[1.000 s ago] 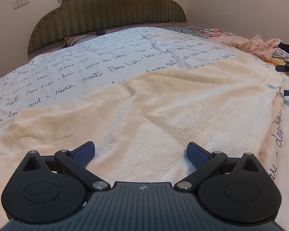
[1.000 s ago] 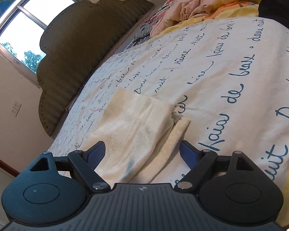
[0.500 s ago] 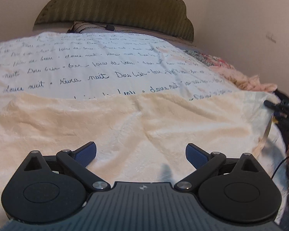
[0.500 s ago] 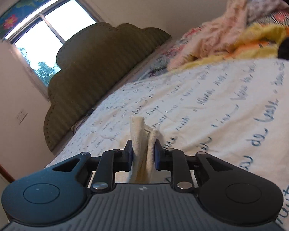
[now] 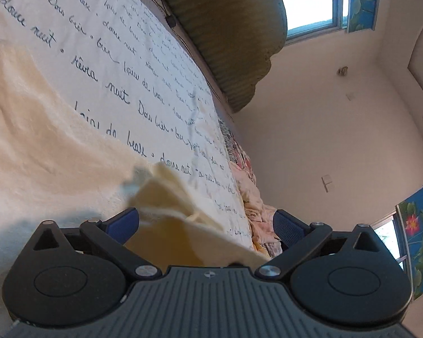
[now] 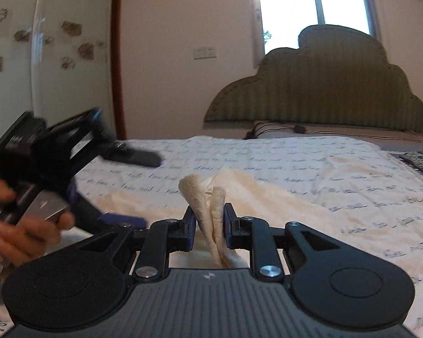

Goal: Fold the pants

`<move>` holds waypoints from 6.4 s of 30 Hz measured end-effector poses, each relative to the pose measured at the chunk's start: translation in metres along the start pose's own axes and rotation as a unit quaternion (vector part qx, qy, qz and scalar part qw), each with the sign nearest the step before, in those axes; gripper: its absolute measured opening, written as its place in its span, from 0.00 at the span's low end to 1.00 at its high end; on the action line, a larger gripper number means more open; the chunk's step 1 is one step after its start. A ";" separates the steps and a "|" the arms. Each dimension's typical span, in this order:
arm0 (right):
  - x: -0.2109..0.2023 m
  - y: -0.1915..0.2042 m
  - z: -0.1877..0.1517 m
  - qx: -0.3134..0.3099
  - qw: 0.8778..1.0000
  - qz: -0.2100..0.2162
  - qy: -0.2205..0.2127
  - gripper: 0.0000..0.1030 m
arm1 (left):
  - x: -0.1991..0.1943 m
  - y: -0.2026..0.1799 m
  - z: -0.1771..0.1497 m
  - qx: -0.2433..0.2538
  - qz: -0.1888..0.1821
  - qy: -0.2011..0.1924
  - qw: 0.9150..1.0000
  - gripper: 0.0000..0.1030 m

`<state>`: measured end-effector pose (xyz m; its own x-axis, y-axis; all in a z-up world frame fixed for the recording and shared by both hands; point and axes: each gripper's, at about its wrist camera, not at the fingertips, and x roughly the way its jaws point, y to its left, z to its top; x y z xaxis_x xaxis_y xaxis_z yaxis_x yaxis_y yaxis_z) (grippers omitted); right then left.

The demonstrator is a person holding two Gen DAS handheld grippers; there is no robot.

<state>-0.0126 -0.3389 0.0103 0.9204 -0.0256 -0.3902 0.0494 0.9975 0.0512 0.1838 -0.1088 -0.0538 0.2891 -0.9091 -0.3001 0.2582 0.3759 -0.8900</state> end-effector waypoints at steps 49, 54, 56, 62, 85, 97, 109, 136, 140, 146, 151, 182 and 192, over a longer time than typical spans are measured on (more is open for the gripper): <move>0.043 0.130 -0.027 -0.178 0.972 0.125 0.085 0.23 | -0.038 0.010 -0.004 0.233 0.259 0.002 0.937 0.10; -0.012 0.093 -0.026 -0.194 0.978 0.064 0.050 0.23 | -0.037 0.011 -0.007 0.247 0.265 0.008 0.932 0.15; -0.028 0.072 -0.031 -0.202 0.978 -0.005 0.057 0.23 | -0.039 0.014 -0.005 0.234 0.262 0.007 0.936 0.25; -0.049 0.025 -0.050 -0.166 0.980 -0.080 0.078 0.23 | -0.042 0.011 -0.006 0.216 0.265 0.004 0.940 0.23; 0.121 -0.050 0.014 -0.095 0.977 -0.031 0.186 0.24 | -0.041 -0.026 0.011 0.252 0.279 -0.029 0.926 0.50; 0.056 -0.010 -0.012 -0.112 0.977 0.024 0.178 0.24 | -0.041 -0.014 -0.027 0.312 0.323 -0.001 0.893 0.52; 0.079 0.087 0.001 -0.134 0.974 0.123 0.137 0.24 | -0.130 0.009 -0.018 0.214 0.357 -0.060 0.907 0.55; 0.049 0.221 -0.001 -0.257 0.941 0.209 0.072 0.25 | -0.331 0.037 -0.031 0.113 0.422 -0.193 0.879 0.75; 0.049 0.262 -0.016 -0.302 0.917 0.250 0.075 0.25 | -0.354 0.048 -0.040 0.068 0.405 -0.193 0.891 0.75; 0.061 0.295 -0.028 -0.338 0.898 0.266 0.090 0.26 | -0.369 0.076 -0.039 -0.012 0.326 -0.180 0.928 0.77; 0.064 0.307 -0.033 -0.355 0.892 0.265 0.084 0.41 | -0.363 0.097 -0.029 -0.075 0.253 -0.181 0.948 0.83; 0.095 0.339 -0.027 -0.343 0.920 0.190 -0.001 0.11 | -0.338 0.151 0.034 -0.174 0.124 -0.180 0.960 0.57; 0.083 0.352 -0.066 -0.442 0.887 0.132 -0.001 0.25 | -0.332 0.115 0.032 -0.083 0.233 -0.190 0.950 0.12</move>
<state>0.0552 0.0149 -0.0645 0.8557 0.2170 -0.4699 -0.4903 0.6304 -0.6018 0.1475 0.2418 -0.0457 0.6565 -0.5078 -0.5578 -0.1205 0.6594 -0.7420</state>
